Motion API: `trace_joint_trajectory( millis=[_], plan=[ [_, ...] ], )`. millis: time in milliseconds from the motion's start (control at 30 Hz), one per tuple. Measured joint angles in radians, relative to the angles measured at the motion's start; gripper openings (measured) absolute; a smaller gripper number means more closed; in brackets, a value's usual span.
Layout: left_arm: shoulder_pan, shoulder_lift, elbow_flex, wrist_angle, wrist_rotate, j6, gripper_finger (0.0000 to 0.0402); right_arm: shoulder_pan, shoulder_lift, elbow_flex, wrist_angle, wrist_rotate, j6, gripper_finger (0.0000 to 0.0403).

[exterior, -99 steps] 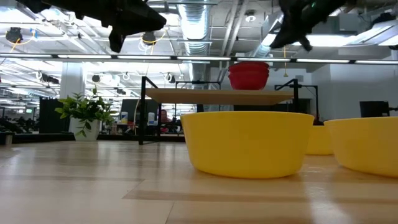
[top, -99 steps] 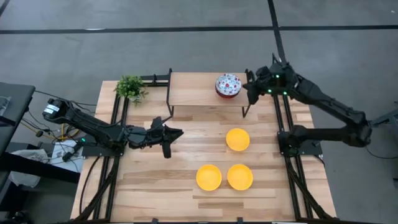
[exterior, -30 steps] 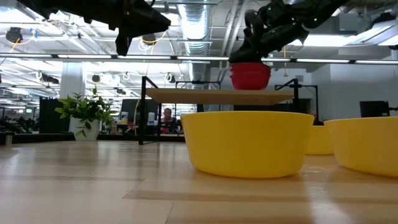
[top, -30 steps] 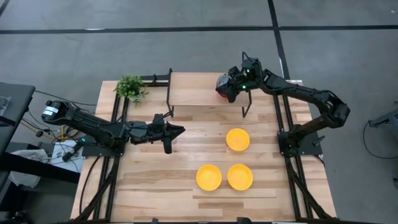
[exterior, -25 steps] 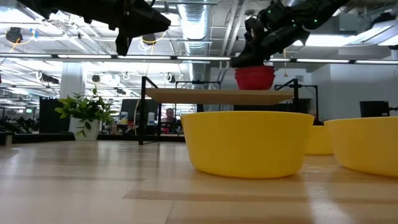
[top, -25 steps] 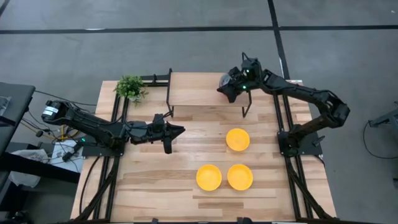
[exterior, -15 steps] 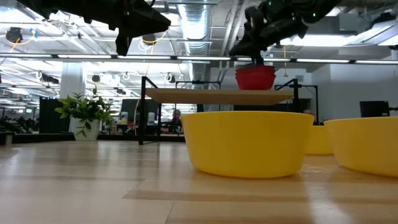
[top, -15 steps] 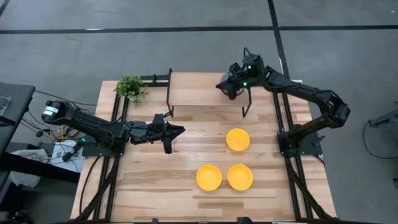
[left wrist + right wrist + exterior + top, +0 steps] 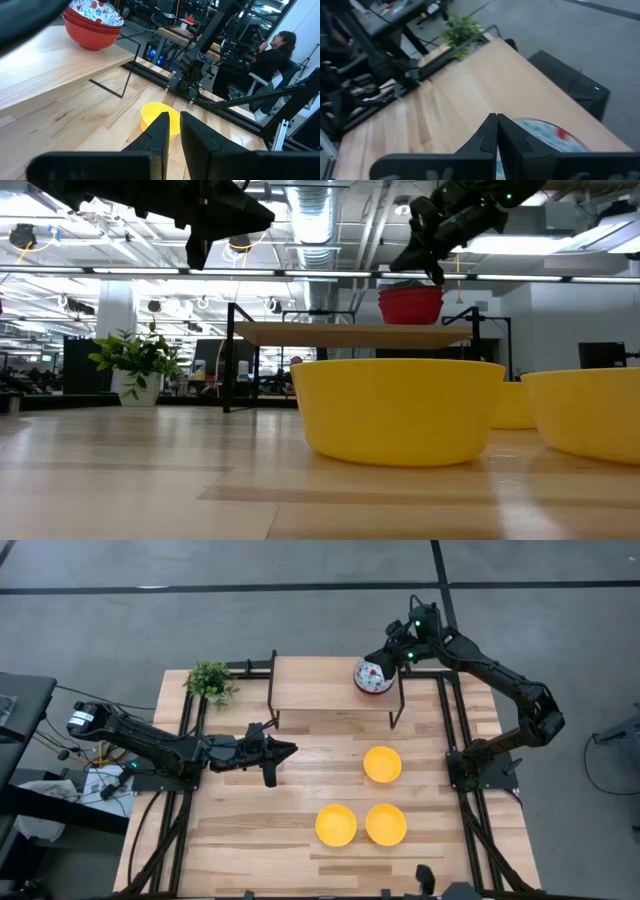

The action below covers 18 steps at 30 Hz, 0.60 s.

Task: Pick & Place Mini bowls
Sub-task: Stack the white bowl on top of the white bowls on the shelf

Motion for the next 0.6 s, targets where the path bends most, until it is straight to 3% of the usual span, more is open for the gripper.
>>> trace_joint_trajectory(
  millis=[267,600],
  plan=[
    [0.0,0.0,0.0,0.0,0.0,-0.002,0.0044,-0.089,0.001,-0.008,-0.121,-0.002,-0.087,0.0],
    [0.0,0.0,0.0,0.0,0.0,-0.003,0.0044,-0.114,0.002,-0.036,-0.127,-0.003,-0.123,0.0]
  ],
)
